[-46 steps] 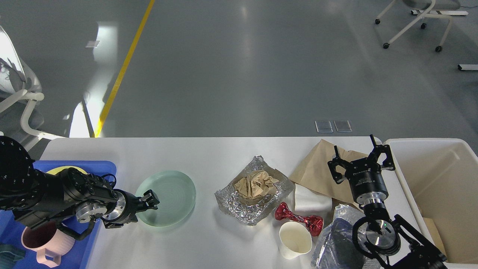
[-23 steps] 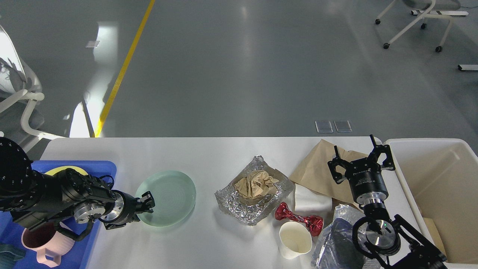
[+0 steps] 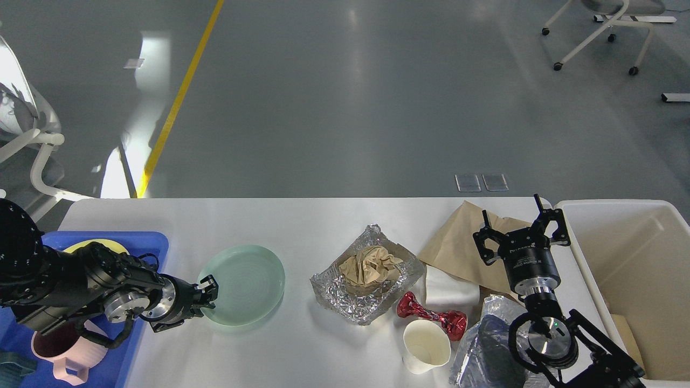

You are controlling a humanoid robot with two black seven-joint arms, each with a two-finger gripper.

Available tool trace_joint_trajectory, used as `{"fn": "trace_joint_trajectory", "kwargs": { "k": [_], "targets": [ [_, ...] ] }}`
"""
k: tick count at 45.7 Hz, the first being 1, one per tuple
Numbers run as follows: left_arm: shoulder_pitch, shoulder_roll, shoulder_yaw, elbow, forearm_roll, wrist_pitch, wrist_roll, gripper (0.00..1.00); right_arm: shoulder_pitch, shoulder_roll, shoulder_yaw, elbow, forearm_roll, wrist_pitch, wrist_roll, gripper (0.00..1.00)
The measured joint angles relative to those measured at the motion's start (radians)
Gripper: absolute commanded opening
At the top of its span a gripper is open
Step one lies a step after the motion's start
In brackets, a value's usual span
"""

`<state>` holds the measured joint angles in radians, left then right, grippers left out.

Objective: Tidy desktop
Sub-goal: 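Close the left gripper on the pale green plate rim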

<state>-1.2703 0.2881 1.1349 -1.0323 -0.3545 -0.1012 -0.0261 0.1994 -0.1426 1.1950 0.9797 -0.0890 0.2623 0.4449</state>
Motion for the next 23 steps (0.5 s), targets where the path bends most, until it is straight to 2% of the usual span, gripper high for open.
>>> {"fn": "trace_joint_trajectory", "kwargs": {
  "k": [10, 23],
  "targets": [
    [0.001, 0.002, 0.001, 0.0, -0.003, 0.0, 0.0, 0.16, 0.0, 0.0, 0.0, 0.0, 0.0, 0.0, 0.0, 1.0],
    [0.004, 0.003, 0.001, 0.0, -0.006, -0.001, 0.01, 0.12, 0.0, 0.0, 0.0, 0.0, 0.0, 0.0, 0.0, 1.0]
  ]
}}
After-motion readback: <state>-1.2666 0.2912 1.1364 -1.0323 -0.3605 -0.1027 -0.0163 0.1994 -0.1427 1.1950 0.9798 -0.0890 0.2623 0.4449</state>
